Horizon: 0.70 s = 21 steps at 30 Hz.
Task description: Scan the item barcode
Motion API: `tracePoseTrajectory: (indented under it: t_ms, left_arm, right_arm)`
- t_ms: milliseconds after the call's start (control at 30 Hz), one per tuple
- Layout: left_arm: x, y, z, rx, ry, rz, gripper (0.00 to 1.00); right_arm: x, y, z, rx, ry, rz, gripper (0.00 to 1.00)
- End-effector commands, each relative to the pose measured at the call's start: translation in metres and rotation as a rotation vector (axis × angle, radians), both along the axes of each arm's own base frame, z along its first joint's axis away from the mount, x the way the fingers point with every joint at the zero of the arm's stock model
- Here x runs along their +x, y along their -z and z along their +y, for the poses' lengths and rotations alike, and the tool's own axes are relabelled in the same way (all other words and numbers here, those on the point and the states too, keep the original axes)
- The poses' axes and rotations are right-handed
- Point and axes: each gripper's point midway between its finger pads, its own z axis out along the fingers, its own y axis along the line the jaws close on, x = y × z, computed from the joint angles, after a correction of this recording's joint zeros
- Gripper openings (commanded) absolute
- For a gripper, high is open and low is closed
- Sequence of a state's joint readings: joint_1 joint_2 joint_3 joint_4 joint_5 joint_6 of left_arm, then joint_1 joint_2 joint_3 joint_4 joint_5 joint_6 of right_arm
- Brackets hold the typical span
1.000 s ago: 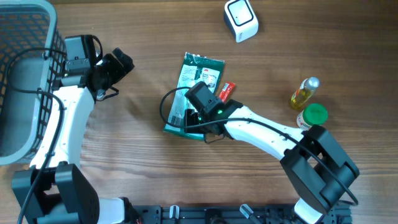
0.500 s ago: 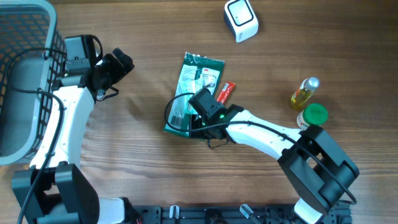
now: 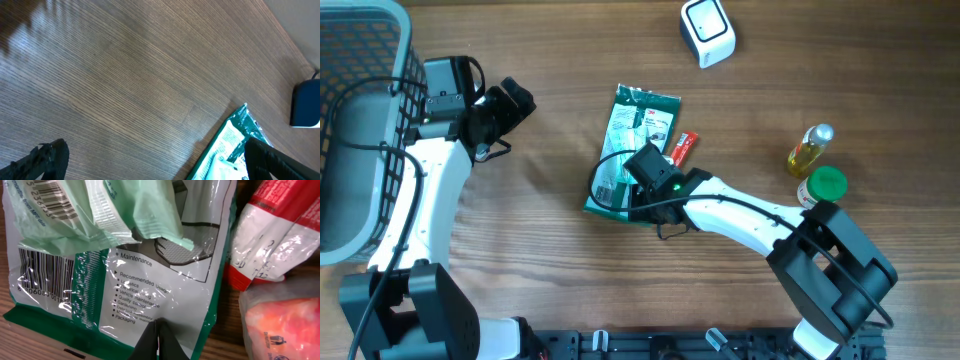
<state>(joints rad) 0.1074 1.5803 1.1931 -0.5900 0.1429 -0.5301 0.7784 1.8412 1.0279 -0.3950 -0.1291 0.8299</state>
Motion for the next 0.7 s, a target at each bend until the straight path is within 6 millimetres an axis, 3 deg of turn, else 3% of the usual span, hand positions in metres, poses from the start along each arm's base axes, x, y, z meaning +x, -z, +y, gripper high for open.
tracePoseTrajectory:
  t_ms: [0, 433, 667]
  left_arm:
    - [0.002, -0.001, 0.002, 0.000, -0.012, -0.003, 1.00]
    - [0.002, -0.001, 0.002, 0.000, -0.012, -0.003, 1.00]
    - [0.002, -0.001, 0.002, 0.000, -0.012, -0.003, 1.00]
  right_arm:
    - [-0.001, 0.009, -0.006, -0.036, 0.017, 0.004, 0.04]
    - [0.010, 0.005, -0.034, -0.082, 0.085, 0.046, 0.04]
    - [0.032, -0.062, -0.058, -0.060, 0.097, -0.087, 0.04]
